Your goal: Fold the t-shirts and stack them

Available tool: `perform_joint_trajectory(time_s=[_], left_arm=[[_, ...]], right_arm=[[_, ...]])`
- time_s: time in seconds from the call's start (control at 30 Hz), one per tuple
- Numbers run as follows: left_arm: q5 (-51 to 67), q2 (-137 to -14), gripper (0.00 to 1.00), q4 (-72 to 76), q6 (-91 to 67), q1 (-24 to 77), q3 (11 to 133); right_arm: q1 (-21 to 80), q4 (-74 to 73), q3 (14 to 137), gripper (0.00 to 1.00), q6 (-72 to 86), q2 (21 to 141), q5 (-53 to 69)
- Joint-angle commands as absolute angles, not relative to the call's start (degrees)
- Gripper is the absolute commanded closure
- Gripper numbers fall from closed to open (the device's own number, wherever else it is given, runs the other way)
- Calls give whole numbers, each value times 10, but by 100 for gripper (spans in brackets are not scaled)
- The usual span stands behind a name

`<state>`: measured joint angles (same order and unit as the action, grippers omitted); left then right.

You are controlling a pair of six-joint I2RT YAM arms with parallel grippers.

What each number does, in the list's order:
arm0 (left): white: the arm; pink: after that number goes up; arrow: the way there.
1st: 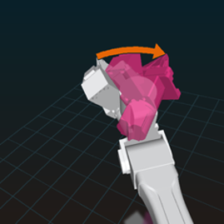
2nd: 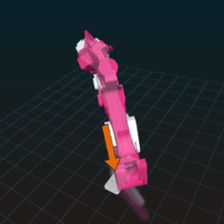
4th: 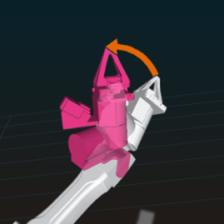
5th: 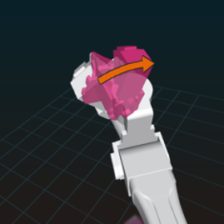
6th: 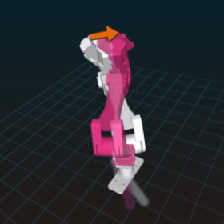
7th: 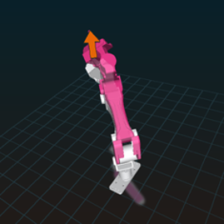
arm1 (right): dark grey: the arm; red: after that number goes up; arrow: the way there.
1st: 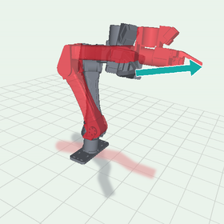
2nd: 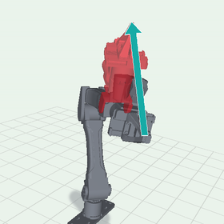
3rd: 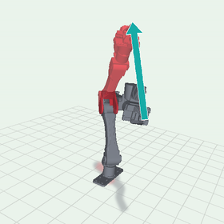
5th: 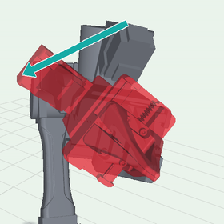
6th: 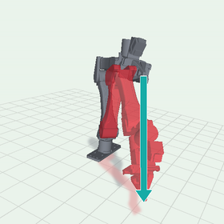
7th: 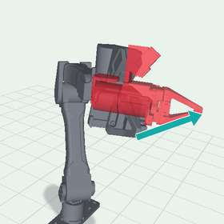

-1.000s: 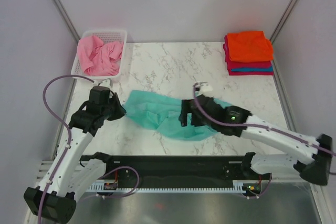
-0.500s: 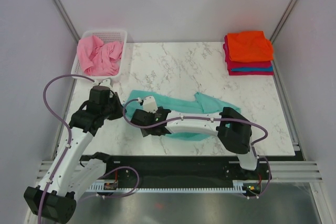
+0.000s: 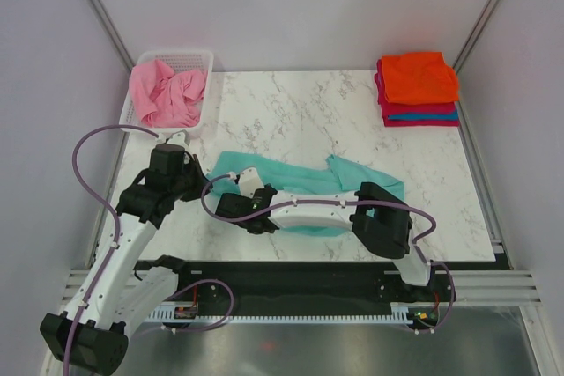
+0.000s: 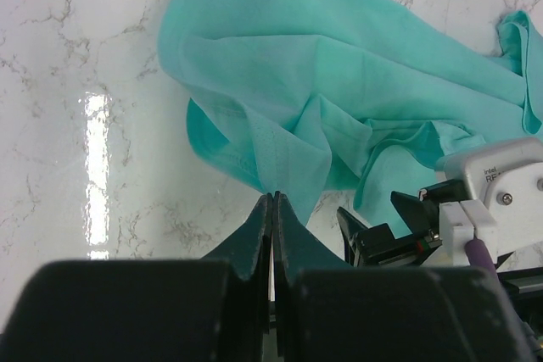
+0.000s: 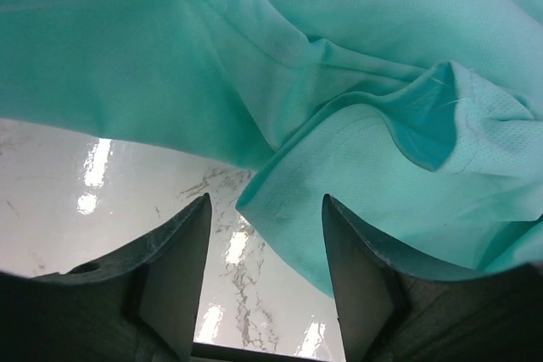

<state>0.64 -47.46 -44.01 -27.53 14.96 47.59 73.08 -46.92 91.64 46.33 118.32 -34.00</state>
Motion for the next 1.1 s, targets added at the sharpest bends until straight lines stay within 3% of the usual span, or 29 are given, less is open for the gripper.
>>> perform_joint_trajectory(time_s=[0.0,0.23,0.33,0.43,0.53,0.83,1.07], left_arm=[[22,-470,98,-420,-258,148,476],[19,-469,98,-420,-258,148,476],[19,-470,98,-420,-258,148,476],[19,-470,98,-420,-258,147,476],[18,-471,98,-420,-258,148,476],[11,-446,98,-424,-250,146,488],[-4,-377,98,-443,-265,146,568]], right_arm=[[731,-480,916,39,472,1194,-374],[725,-481,897,51,475,1195,-382],[723,-481,888,61,478,1188,-387],[722,-481,883,84,479,1177,-391],[722,-485,881,100,481,1159,-395],[722,-635,860,100,506,960,-519],[730,-616,873,100,389,729,-583]])
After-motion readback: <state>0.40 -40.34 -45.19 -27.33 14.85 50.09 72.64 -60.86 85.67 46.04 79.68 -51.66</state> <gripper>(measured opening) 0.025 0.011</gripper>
